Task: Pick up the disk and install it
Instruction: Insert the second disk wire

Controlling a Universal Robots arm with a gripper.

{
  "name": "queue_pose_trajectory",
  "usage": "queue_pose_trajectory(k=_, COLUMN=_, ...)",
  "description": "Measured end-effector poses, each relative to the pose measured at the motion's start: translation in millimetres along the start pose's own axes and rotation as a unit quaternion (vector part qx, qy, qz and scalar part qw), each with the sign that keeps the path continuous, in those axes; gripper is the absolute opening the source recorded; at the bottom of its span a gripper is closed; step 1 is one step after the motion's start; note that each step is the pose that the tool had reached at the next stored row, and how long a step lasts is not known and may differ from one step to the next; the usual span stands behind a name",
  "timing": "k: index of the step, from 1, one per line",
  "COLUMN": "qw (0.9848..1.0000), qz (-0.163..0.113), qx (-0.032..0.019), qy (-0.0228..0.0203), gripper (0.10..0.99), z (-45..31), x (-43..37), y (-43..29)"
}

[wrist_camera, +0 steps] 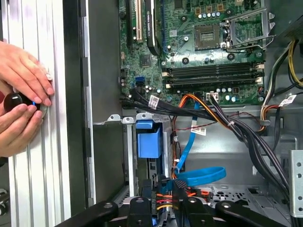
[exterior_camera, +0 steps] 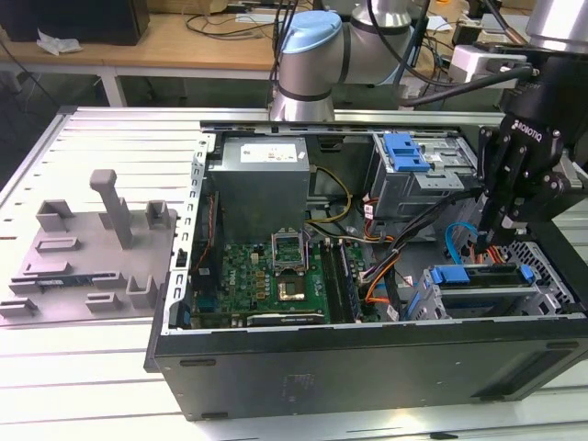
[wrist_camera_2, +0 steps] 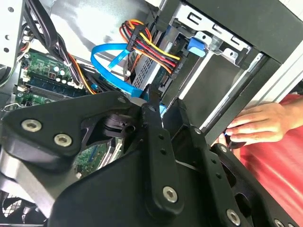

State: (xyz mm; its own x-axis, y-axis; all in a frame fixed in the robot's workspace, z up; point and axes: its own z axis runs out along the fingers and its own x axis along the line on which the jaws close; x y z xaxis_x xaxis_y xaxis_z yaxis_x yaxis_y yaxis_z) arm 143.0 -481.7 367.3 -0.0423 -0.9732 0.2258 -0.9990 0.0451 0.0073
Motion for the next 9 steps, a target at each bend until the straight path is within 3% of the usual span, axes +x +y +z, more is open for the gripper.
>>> queue_pose_trajectory(k=9, qw=1.0, qz=0.0, qx=0.0, qy=0.0, gripper=0.314, z=4.6, x=-1.0, y=0.9)
